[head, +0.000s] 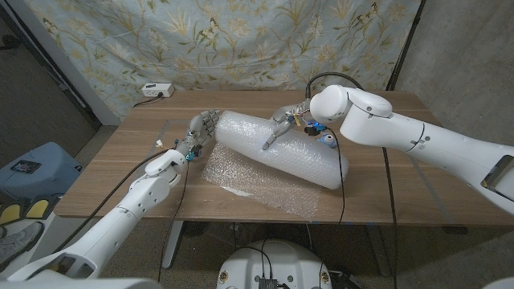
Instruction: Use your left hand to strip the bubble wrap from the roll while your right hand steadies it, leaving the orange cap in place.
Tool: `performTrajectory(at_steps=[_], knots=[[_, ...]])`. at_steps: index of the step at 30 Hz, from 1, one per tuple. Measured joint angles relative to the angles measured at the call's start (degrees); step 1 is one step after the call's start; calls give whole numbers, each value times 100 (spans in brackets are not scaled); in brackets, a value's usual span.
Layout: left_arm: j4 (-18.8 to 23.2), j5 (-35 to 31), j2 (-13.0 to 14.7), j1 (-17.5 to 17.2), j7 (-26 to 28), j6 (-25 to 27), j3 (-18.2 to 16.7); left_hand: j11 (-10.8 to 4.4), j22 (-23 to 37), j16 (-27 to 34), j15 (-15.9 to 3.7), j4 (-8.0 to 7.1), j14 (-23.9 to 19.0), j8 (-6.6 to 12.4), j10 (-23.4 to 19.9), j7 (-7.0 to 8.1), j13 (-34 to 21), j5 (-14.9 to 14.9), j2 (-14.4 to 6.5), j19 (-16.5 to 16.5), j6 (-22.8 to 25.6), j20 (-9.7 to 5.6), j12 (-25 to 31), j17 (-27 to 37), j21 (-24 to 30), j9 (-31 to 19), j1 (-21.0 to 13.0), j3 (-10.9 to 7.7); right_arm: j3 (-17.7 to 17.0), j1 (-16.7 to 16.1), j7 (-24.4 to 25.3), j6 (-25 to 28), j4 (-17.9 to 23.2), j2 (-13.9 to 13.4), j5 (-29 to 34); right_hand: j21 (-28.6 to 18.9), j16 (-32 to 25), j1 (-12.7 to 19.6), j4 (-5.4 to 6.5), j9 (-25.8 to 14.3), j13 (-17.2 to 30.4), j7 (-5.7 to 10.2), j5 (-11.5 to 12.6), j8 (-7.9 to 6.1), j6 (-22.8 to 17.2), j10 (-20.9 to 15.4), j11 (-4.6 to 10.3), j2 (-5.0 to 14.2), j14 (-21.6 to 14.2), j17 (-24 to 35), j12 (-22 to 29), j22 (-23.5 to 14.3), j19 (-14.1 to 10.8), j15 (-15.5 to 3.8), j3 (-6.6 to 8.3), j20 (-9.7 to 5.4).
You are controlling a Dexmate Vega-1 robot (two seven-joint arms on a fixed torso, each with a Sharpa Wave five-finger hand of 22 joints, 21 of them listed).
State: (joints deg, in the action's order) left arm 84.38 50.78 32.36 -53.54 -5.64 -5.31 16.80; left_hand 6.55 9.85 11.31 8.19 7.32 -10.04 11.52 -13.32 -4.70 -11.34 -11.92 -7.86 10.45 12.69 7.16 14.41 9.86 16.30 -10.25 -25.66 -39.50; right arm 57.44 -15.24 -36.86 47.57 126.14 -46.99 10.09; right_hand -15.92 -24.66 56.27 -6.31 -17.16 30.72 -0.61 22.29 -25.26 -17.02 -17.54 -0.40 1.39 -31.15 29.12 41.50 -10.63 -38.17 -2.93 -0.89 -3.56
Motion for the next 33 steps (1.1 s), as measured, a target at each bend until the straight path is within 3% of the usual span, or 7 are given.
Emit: performTrajectory(at_steps=[11,16,18,33], knots=[[444,29,-47,-35,371,185,51,0,0,0,0,85,0,0,1,-26,0,0,55,0,26,0,-1,1,-23,0,-99,37,-551,-142,19,-471,-283,-217,-657,-43,-23,23,0,-2,-2,-31,-41,-20,-91,-129,-25,7,-157,25,61,1,-131,0,0,-12],[581,32,-55,-29,389,201,88,0,1,0,0,149,1,-47,1,-23,1,0,79,-1,-4,0,-27,1,-64,0,-122,55,-582,-146,1,-625,-308,-225,-952,-43,-37,31,0,-29,-3,-62,-42,-20,-122,-189,-48,15,-195,33,77,1,-130,-11,0,-12],[617,80,-54,-17,538,387,103,3,1,-29,0,163,1,-52,4,-10,1,0,94,-1,-53,0,-27,1,-79,0,-138,70,-866,-206,1,-670,-545,-276,-1056,-43,-37,65,0,-29,-8,-104,-46,-19,-163,-200,-39,46,-222,45,77,1,-131,-15,0,-12],[747,162,-14,153,604,736,238,20,17,-39,21,211,22,-78,87,-31,1,0,138,-1,-134,0,-72,1,-125,0,-182,118,-1343,-393,186,-797,-838,-383,-1920,-89,-37,72,7,-29,2,-134,-67,-40,-255,-317,-106,94,-377,113,149,-19,-213,-39,-8,69]])
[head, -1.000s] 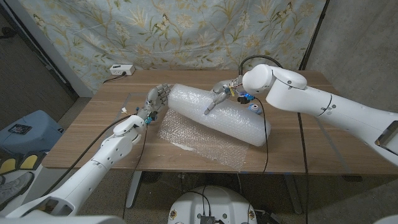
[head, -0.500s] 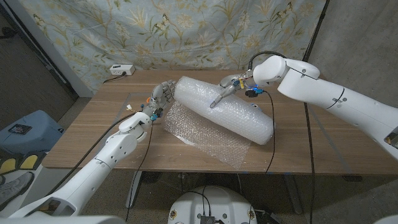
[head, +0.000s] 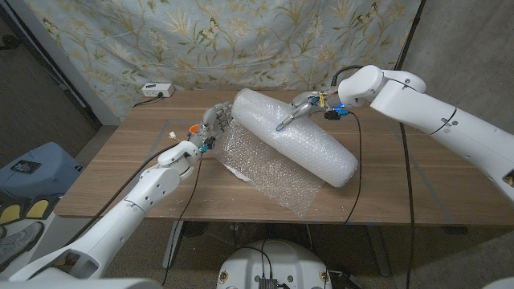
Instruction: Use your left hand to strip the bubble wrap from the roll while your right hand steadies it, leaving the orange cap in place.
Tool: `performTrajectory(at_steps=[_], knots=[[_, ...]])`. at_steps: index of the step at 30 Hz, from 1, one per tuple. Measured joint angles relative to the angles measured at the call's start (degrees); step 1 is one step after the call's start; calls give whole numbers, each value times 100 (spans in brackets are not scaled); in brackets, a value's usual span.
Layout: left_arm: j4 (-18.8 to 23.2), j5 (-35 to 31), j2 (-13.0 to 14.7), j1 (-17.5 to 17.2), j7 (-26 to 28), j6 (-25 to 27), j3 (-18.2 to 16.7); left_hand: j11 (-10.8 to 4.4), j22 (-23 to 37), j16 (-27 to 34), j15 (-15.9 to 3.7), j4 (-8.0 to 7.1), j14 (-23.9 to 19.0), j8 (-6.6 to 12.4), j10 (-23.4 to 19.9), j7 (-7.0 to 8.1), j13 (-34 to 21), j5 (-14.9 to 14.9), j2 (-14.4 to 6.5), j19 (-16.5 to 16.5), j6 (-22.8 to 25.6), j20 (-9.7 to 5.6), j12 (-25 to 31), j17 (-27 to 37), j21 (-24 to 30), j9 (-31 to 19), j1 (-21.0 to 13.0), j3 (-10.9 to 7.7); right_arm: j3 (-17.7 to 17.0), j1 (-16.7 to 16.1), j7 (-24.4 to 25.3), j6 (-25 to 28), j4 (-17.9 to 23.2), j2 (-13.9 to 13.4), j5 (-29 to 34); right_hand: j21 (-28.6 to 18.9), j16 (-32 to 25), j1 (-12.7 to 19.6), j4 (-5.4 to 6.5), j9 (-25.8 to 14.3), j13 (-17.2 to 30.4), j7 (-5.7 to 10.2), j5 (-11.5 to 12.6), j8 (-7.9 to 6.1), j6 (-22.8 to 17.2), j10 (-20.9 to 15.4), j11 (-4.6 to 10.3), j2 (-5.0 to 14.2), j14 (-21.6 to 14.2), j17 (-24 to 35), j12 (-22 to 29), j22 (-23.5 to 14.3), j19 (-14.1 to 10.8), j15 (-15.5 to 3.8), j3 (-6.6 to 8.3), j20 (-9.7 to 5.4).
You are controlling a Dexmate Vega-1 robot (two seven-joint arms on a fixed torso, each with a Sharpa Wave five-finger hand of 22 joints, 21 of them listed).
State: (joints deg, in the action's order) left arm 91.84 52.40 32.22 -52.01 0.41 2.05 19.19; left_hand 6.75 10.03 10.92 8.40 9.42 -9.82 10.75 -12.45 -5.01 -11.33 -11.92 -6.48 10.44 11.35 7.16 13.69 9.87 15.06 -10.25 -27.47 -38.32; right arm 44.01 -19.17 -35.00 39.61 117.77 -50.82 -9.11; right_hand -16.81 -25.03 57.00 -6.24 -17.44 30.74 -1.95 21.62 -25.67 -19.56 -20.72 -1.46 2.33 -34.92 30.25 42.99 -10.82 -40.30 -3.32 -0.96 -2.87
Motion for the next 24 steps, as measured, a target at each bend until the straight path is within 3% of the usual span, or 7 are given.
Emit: performTrajectory(at_steps=[24], knots=[[-291,79,-147,295,-287,181,171,21,-1,0,31,13,31,0,61,62,1,0,34,0,-62,0,-45,14,-47,0,-34,97,-624,-293,575,-31,101,-318,-905,-45,-25,-14,16,-27,26,-43,-87,4,-167,-106,-35,14,-184,101,68,1,-144,-13,-17,20]])
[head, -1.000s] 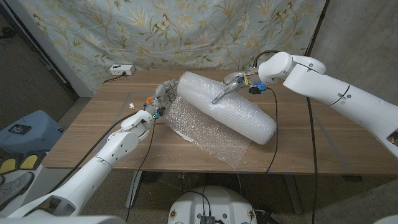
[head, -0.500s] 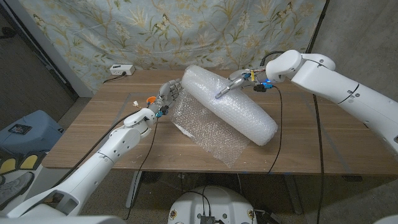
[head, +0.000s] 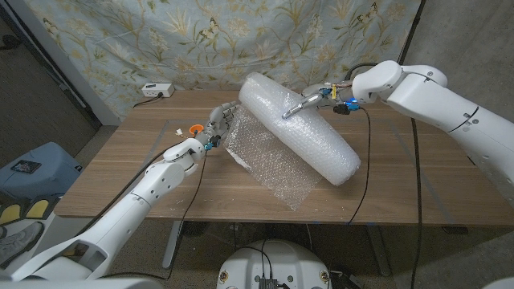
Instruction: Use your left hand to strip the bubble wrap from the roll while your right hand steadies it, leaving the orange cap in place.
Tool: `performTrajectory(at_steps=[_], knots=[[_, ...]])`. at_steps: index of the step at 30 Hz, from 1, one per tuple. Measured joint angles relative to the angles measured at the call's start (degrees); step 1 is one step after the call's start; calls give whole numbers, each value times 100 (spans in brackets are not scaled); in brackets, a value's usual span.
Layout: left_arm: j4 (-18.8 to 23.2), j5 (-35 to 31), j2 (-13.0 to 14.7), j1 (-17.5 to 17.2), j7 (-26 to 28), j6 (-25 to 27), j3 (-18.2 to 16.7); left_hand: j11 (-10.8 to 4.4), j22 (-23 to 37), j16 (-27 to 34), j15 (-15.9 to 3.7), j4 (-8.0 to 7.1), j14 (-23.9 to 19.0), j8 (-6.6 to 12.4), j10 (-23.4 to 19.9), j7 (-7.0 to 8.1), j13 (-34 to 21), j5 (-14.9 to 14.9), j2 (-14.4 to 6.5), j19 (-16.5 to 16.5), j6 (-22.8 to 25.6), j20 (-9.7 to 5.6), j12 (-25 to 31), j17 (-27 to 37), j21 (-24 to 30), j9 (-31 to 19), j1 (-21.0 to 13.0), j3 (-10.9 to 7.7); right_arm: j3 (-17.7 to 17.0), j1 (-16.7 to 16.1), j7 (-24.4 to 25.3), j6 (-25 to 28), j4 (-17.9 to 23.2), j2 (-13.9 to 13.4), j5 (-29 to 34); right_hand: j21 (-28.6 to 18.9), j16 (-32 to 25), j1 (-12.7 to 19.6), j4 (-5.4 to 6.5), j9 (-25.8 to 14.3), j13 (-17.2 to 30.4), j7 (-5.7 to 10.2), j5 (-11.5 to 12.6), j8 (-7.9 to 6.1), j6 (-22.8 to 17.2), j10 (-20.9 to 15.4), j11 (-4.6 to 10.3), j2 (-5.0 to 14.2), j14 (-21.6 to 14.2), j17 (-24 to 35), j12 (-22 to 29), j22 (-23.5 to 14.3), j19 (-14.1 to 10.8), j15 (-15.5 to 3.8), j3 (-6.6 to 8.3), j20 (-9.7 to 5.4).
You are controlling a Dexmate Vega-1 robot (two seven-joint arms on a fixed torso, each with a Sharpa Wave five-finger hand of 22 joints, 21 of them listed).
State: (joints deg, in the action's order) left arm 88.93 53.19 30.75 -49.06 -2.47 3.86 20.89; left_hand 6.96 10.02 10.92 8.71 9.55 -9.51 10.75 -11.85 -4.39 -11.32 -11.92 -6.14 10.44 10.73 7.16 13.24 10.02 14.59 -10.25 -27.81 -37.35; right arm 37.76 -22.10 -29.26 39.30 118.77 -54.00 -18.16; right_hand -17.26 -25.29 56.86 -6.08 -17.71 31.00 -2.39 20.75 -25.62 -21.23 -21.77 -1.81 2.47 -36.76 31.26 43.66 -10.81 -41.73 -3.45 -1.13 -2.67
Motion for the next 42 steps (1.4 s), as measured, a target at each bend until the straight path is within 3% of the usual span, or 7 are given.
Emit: performTrajectory(at_steps=[25,42], knots=[[-260,131,-156,108,-313,24,61,-23,-1,0,9,-17,-54,0,-23,0,-28,0,10,31,0,31,0,-1,-40,0,-10,63,-393,-95,782,218,16,9,-614,-42,12,2,-31,-1,49,-38,-46,6,-99,-82,-22,-2,-98,87,44,1,-41,10,-32,42],[-354,222,-212,102,-418,23,45,10,-2,0,9,-33,-53,0,-54,0,-27,0,-12,31,0,31,0,-2,-61,0,-31,79,-530,-86,1135,343,-157,115,-975,-109,-20,3,-31,-28,51,-90,-109,28,-236,-245,-41,-2,-279,152,143,-27,-206,8,-32,63]])
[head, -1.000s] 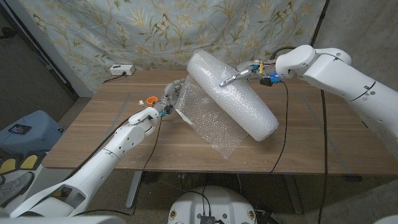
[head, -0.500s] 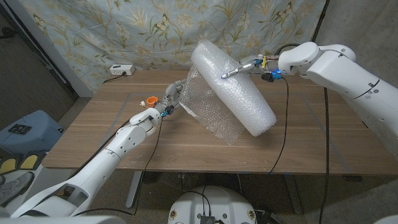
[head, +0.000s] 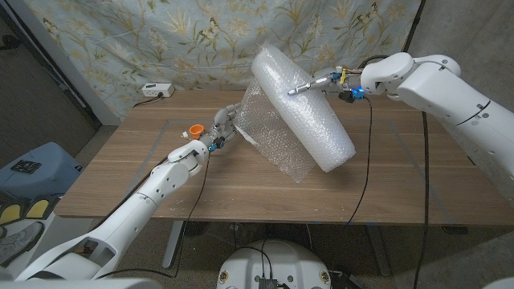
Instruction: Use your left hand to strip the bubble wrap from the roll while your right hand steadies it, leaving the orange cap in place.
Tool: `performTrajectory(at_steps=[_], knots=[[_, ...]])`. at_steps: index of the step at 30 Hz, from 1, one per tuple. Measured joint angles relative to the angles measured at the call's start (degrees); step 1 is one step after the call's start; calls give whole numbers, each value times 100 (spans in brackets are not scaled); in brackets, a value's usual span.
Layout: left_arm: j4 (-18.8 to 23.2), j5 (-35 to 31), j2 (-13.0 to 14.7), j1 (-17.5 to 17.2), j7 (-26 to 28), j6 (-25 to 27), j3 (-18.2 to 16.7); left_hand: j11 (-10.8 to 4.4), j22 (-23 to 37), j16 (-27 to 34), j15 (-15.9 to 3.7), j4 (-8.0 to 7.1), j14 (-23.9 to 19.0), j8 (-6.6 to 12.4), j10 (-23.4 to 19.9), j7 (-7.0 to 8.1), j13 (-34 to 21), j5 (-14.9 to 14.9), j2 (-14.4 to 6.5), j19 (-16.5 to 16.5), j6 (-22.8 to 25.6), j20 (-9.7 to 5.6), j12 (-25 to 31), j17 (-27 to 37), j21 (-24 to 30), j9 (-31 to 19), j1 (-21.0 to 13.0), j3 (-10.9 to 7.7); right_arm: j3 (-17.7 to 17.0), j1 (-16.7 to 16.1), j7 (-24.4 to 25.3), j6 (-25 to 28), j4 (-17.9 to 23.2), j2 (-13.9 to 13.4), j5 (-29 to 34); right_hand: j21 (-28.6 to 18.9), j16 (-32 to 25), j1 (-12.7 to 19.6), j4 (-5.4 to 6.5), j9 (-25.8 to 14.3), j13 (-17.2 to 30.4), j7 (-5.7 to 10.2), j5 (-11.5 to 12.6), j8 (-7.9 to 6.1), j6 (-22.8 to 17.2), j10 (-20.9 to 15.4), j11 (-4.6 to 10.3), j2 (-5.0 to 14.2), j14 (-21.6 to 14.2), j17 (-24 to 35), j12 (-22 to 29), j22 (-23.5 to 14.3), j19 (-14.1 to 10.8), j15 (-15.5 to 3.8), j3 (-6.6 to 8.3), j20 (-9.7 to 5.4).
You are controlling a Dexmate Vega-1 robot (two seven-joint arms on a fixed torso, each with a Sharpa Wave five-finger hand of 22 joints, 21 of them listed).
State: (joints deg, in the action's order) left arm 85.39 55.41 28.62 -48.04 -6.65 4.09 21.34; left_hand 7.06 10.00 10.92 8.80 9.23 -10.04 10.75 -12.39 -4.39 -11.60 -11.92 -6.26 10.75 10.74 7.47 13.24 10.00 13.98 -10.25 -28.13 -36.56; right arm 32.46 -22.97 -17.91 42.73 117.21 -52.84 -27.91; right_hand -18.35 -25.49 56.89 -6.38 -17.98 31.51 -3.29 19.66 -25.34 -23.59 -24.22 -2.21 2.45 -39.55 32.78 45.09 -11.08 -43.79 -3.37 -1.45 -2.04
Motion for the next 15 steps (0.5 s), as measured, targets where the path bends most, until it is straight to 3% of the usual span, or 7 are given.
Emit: performTrajectory(at_steps=[7,15], knots=[[-53,28,-49,-5,-38,-11,-3,0,0,0,-31,9,-31,0,0,0,0,0,0,0,0,0,0,0,0,0,0,39,-95,-73,88,1,-89,47,-308,-30,1,1,0,1,-1,-12,-3,6,-11,-31,-31,-1,-62,3,12,0,-32,0,0,29],[-87,68,-112,-23,-57,-39,-4,0,0,0,0,9,-62,0,0,0,1,0,-24,0,0,0,0,-1,-23,0,-24,39,-279,-260,255,-9,-129,88,-660,-74,3,16,-27,3,-9,-71,-44,7,-68,-62,-62,-16,-135,23,51,1,-101,-11,27,-41]])
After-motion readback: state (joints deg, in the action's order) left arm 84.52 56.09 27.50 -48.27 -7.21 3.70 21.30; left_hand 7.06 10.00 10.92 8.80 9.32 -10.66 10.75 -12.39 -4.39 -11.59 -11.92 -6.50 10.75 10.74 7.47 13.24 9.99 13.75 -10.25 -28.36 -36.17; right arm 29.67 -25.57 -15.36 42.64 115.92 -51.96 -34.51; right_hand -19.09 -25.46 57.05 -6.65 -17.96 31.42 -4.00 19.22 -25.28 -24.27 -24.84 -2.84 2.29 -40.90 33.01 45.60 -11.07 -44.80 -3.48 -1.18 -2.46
